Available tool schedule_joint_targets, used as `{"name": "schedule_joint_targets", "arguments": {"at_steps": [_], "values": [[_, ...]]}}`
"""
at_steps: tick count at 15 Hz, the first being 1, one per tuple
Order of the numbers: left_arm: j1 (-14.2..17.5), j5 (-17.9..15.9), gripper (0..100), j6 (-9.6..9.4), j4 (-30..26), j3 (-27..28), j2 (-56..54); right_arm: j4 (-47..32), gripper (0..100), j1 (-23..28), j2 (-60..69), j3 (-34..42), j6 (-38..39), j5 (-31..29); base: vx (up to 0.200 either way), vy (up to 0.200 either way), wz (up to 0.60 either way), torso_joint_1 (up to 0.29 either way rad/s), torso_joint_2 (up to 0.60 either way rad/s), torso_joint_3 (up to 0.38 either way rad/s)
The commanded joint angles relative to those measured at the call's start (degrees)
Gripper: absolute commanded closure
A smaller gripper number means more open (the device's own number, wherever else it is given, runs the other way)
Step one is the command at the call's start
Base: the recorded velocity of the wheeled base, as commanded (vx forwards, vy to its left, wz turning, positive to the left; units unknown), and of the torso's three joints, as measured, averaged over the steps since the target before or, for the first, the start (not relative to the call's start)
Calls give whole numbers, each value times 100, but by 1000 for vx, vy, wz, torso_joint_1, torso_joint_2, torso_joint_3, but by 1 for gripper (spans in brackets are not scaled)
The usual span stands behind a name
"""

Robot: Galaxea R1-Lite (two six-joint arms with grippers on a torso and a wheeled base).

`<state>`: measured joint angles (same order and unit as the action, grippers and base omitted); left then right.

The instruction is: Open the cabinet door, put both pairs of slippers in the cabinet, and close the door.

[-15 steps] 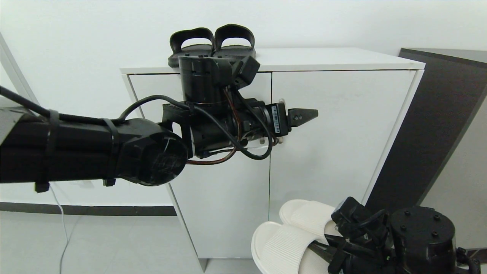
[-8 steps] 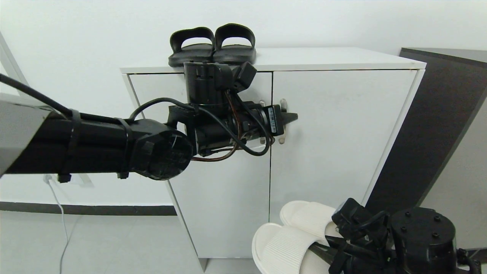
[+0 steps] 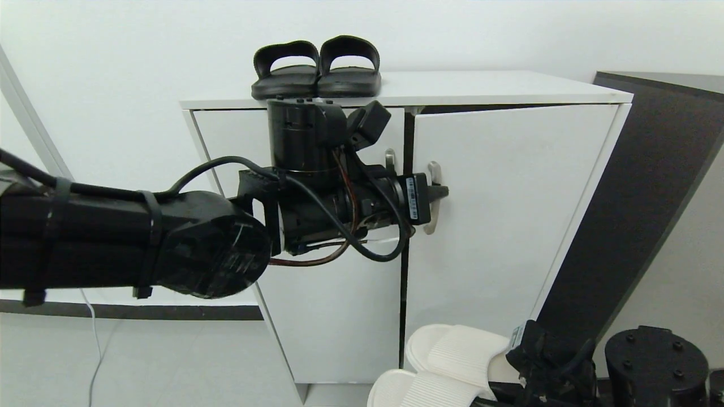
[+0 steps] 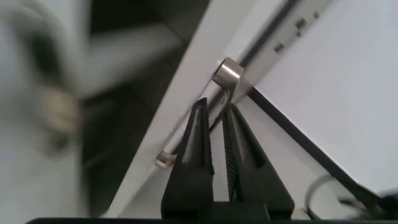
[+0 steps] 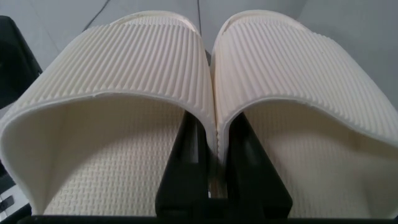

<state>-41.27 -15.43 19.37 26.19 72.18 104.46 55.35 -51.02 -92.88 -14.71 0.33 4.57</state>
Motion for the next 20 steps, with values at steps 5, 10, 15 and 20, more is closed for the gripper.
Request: {"name": "schedule_joint_targets", "arguments": {"at_steps": [5, 10, 15, 20], "values": [[-321, 23, 100, -3, 1, -617, -699, 3, 100, -75, 103, 83, -15, 0, 0, 0, 0, 0, 0, 0], [-321, 410, 100, -30, 9, -1356, -1349, 3, 100, -84, 103, 92, -130, 0, 0, 0, 0, 0, 0, 0], [48, 374, 100, 14, 53, -1277, -1165, -6, 100, -321, 156, 188, -130, -9, 0, 0, 0, 0, 0, 0], [110, 357, 100, 269, 185, -521, -374, -6, 100, -506, 147, 302, -138, -18, 0, 0, 0, 0, 0, 0]]}}
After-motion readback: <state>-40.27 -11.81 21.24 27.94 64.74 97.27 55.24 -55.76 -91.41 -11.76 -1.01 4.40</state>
